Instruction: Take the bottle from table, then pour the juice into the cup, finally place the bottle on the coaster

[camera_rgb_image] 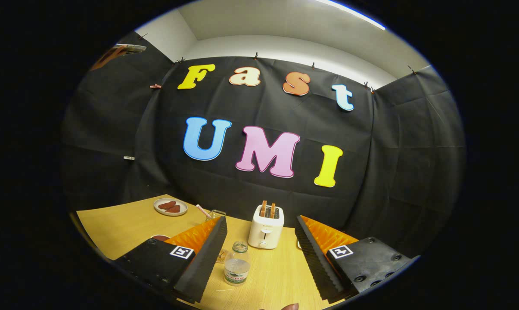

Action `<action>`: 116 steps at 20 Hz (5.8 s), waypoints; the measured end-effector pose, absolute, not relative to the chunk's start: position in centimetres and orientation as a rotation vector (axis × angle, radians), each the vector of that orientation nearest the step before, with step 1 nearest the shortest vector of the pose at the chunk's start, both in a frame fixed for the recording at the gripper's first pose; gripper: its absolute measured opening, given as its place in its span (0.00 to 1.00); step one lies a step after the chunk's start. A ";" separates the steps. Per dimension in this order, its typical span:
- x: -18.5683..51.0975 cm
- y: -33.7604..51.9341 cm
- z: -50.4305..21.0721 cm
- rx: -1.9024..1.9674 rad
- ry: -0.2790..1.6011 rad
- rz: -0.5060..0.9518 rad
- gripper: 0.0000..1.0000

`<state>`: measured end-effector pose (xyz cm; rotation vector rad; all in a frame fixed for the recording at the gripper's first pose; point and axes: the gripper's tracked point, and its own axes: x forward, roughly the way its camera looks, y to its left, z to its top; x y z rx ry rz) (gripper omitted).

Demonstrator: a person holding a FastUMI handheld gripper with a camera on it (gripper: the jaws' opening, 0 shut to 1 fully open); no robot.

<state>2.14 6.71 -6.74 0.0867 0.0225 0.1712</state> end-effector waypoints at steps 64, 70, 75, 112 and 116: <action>10.1 17.6 -20.0 -0.558 0.184 0.286 0.70; 9.5 19.5 -21.0 -0.761 0.171 0.336 0.70; 9.7 20.8 -21.9 -0.854 0.180 0.357 0.70; 10.9 24.2 -22.2 -1.418 0.088 0.423 0.70; 11.3 24.2 -22.1 -1.460 0.076 0.420 0.70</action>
